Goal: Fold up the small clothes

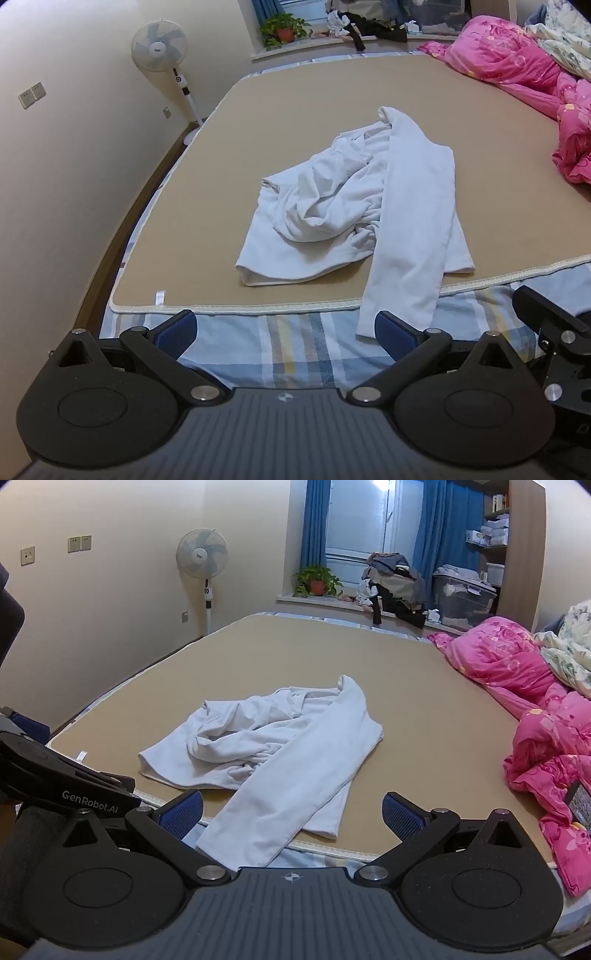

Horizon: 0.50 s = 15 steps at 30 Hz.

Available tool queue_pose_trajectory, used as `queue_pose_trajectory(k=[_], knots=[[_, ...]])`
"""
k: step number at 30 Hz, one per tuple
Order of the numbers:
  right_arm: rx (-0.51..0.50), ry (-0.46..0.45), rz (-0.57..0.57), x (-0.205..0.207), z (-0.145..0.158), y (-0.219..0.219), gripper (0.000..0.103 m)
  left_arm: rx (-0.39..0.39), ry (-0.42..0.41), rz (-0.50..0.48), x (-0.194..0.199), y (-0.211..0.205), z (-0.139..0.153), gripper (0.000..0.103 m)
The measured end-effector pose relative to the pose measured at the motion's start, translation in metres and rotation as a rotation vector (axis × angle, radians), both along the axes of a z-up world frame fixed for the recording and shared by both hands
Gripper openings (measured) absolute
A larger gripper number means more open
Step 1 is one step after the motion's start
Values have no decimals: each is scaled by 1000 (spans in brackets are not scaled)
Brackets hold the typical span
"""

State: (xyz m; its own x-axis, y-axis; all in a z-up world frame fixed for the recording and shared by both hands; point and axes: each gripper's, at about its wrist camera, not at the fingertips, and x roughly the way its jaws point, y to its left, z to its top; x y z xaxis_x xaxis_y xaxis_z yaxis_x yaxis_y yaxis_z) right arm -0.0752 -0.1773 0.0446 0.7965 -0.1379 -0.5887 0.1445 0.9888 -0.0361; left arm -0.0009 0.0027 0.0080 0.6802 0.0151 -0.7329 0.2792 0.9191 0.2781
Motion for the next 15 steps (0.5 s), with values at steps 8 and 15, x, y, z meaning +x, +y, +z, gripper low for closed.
queue_pose_trajectory(k=[8,15], knots=[[-5,-5,-1,-3,0,3,102,8,-12,-12,-2,-1,0,102],[-7,-6,-1,-2,0,3,102,12,-10,-13,-2,-2,-1,102]])
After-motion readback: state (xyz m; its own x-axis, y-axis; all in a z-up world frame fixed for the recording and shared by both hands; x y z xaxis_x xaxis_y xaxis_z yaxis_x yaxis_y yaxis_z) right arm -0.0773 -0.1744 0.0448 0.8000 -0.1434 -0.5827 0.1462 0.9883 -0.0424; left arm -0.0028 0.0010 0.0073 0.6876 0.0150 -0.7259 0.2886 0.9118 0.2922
